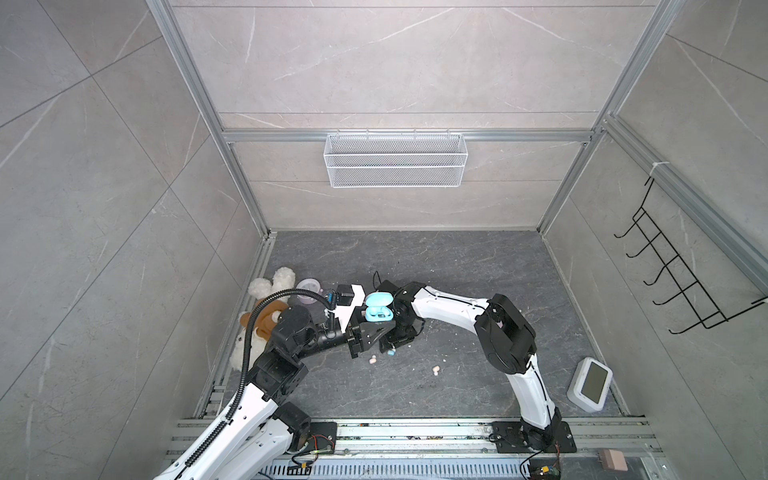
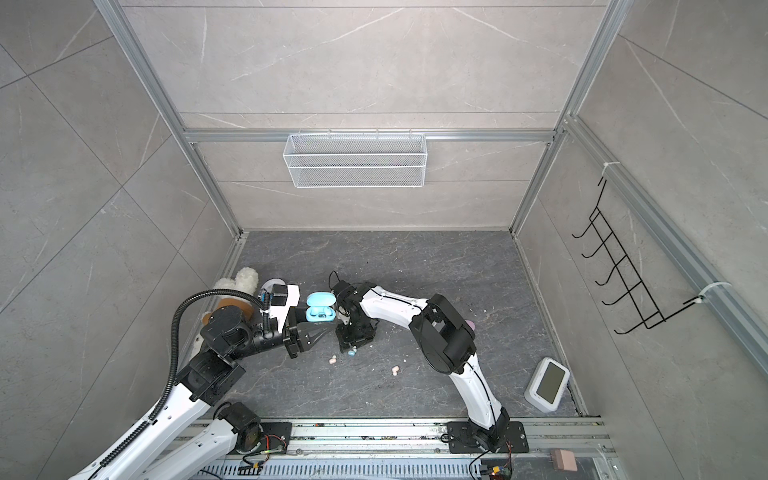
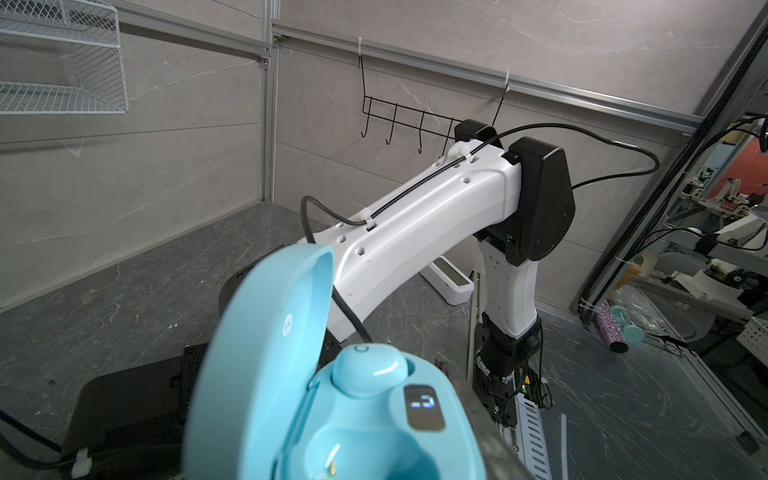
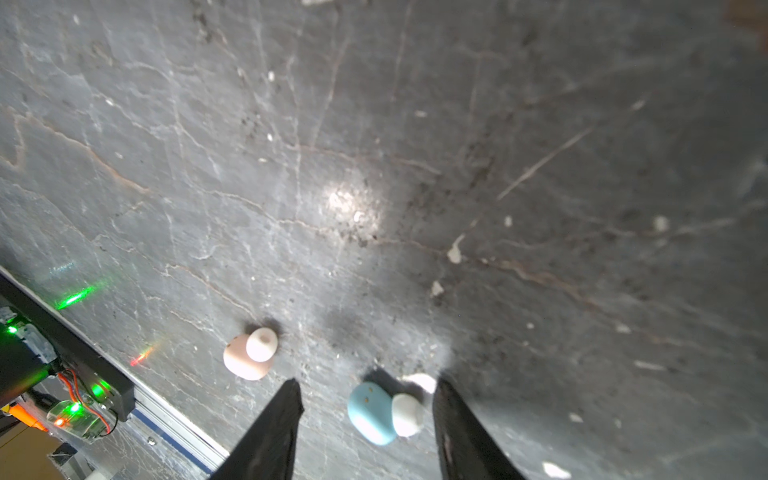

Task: Insert the wireless bluetooth earbuds into the charging case
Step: 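Move the right gripper down toward the second blue earbud on the table, then lower the open right gripper around the second blue earbud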

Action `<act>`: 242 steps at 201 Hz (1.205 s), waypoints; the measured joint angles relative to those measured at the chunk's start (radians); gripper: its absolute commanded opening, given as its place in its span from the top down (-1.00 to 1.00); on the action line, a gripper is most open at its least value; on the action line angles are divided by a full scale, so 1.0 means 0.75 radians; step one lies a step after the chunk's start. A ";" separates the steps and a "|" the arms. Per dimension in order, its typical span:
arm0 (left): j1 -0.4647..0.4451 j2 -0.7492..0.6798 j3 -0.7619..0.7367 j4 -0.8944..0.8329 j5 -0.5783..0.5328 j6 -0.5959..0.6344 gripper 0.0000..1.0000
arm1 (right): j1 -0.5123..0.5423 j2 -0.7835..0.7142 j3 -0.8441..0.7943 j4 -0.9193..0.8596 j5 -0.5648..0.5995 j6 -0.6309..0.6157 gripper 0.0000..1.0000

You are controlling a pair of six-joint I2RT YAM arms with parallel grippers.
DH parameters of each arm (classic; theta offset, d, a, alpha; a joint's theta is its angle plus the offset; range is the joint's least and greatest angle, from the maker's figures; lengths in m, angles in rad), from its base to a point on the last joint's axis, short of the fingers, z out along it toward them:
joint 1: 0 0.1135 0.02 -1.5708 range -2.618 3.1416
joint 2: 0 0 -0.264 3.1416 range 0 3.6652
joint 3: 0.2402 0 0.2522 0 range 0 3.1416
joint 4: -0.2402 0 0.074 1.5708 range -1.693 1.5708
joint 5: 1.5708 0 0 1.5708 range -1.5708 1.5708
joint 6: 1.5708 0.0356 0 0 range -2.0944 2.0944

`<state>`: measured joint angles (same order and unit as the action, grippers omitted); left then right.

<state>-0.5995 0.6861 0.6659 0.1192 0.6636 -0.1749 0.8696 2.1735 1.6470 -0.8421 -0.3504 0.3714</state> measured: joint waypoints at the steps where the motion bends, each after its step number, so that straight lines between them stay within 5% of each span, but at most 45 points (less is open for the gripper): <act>1: 0.000 0.000 0.000 0.000 0.000 0.000 0.46 | 0.000 0.000 0.000 0.000 -0.001 0.000 -0.07; 134: 0.000 0.000 0.005 -0.005 0.000 0.000 0.45 | 0.033 -0.042 -0.066 -0.024 -0.014 0.008 -0.07; 242: 0.000 -0.034 0.015 -0.052 -0.006 -0.001 0.45 | 0.100 -0.093 0.007 -0.053 0.248 0.031 0.15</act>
<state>-0.5995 0.6609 0.6769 0.0799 0.6594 -0.1753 0.9443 2.1036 1.6520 -0.8818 -0.1642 0.3943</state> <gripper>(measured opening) 0.420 0.437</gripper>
